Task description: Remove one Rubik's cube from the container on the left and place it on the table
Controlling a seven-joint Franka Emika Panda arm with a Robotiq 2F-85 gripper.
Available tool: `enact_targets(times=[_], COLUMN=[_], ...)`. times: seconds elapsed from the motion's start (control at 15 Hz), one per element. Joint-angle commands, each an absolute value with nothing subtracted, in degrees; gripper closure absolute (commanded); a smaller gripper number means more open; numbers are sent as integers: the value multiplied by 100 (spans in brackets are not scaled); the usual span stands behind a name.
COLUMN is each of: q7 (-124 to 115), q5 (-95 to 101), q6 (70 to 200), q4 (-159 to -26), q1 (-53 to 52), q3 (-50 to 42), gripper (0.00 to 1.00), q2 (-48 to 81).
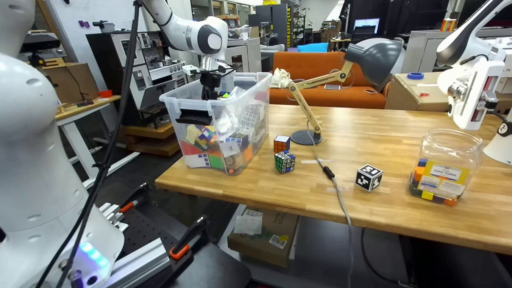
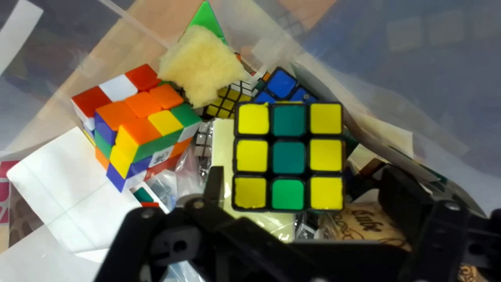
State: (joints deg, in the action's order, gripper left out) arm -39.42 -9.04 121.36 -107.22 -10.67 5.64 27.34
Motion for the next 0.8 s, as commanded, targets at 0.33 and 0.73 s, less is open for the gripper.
enact_targets(times=[0.33,0.73], q7=[-3894,-3888], q5=[-1158,-1189], q6=[12142,12141], q4=[-10932,-11072], q1=[-1137,-1076], q3=[529,463], gripper=[31,63], q2=[2505,2372])
